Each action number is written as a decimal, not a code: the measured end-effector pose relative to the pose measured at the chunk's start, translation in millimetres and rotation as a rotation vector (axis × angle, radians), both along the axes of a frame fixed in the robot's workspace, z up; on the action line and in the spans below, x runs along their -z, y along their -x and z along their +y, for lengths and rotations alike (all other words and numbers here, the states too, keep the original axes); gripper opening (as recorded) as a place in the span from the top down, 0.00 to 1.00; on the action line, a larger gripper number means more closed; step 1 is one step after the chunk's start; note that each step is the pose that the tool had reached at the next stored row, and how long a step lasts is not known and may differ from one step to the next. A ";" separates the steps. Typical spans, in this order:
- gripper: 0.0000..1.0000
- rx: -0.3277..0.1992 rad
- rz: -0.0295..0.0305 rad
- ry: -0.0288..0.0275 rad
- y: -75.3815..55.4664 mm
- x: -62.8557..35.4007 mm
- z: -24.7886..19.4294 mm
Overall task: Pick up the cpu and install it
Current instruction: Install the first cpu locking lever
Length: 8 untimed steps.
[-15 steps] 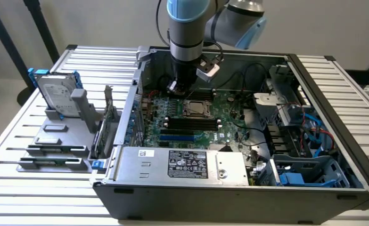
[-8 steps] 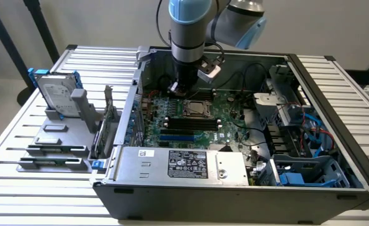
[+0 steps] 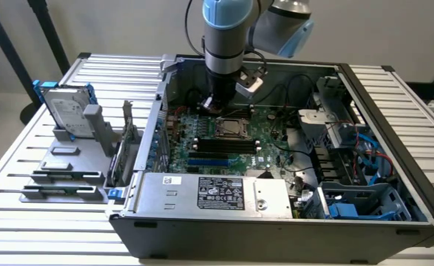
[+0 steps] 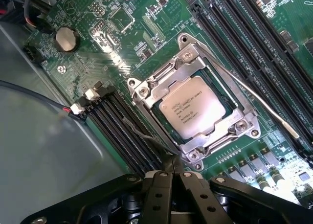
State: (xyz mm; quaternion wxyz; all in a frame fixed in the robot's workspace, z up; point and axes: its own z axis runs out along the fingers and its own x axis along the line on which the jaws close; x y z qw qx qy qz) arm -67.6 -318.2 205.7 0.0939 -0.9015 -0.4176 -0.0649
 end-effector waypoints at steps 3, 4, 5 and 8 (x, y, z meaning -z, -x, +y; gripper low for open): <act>0.89 0.000 0.0002 0.0002 -1.6 0.7 0.0; 0.89 0.000 0.0002 0.0003 -2.0 0.9 0.0; 0.89 0.000 0.0001 0.0003 -2.5 1.3 0.0; 0.89 0.000 0.0002 0.0005 -3.5 2.2 0.0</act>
